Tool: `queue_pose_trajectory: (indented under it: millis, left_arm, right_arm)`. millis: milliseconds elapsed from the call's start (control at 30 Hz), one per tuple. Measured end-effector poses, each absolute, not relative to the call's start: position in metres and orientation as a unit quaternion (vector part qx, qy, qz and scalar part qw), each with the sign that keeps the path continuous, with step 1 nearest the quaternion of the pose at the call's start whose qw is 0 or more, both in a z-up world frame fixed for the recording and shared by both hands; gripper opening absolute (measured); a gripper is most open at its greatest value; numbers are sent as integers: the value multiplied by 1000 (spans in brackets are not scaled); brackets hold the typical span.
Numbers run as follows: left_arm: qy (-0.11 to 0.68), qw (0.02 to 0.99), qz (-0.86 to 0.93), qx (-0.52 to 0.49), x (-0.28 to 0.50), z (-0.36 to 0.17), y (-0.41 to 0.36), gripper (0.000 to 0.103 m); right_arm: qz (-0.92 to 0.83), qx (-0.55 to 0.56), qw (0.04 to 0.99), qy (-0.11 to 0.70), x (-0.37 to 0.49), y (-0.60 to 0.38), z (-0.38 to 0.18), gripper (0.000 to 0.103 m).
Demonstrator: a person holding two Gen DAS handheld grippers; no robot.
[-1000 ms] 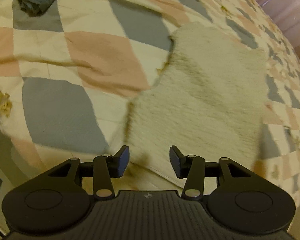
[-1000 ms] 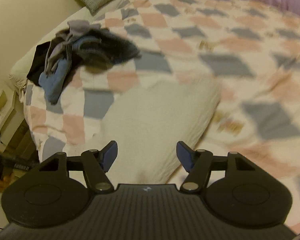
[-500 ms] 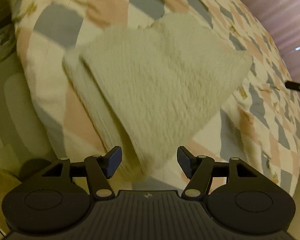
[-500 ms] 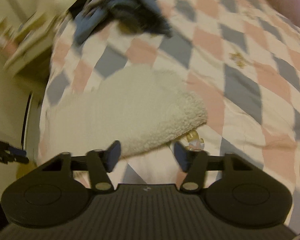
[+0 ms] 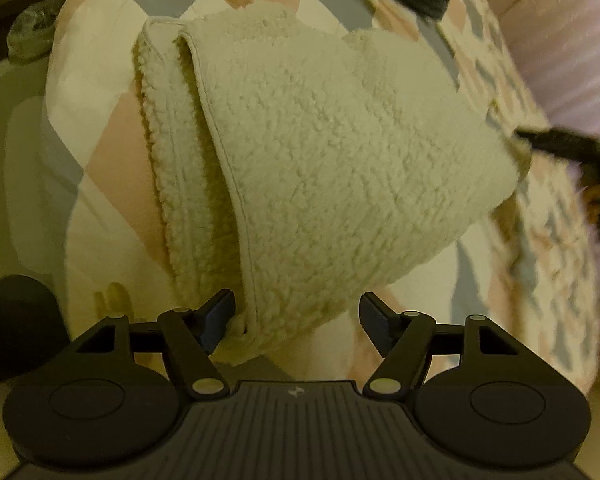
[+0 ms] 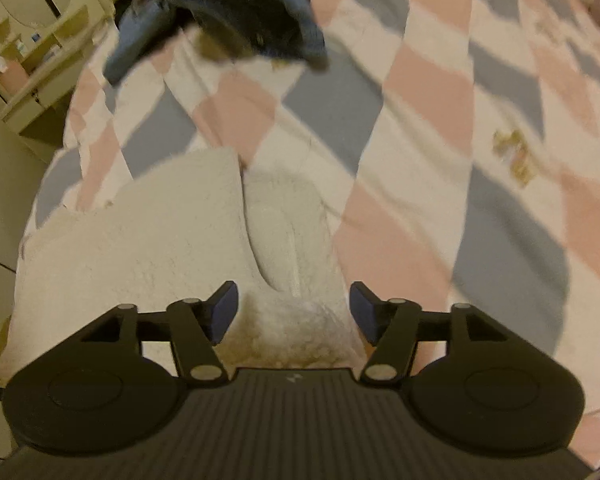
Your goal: Fold clothes
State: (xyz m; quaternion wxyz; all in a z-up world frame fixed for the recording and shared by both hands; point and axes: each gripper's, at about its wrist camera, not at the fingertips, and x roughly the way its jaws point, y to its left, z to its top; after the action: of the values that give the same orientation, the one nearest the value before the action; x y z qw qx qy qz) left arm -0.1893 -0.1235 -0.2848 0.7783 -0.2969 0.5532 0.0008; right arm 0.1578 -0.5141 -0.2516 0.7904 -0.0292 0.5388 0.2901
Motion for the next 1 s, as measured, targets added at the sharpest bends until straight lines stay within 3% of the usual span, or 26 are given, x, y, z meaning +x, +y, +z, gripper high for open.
queue_pose_trajectory:
  millis: [67,100,133,167,467,800,1000]
  left_arm:
    - [550,776,2,-310,-189,-291,-120,47]
    - [549,776,0,-311,-189,-293,-118,39]
    - [548,778,-7,-308,-191,-293,-117,20]
    - [546,780,-14,-304,-192,-293,-116,10]
    - [523,808,-51,-266,-216,-269,-120,8]
    - [562,789,-30,-248,-205,-299,-127,16]
    - [567,786,-26,-245,-202,-305,-126,18]
  right_arm:
    - [304,-7,775,554,156,-517,-264,53]
    - [317,4,770,553,152,-520,-265,44]
    - [331,16,765,553,148,-523,-266,21]
    - [342,24,761,551,144,-527,-266,19]
    - [364,48,757,540,98,-583,-244,15]
    - [339,6,752,565,68,-573,-289,15]
    - [358,62,804,471,32,-597,-259,11]
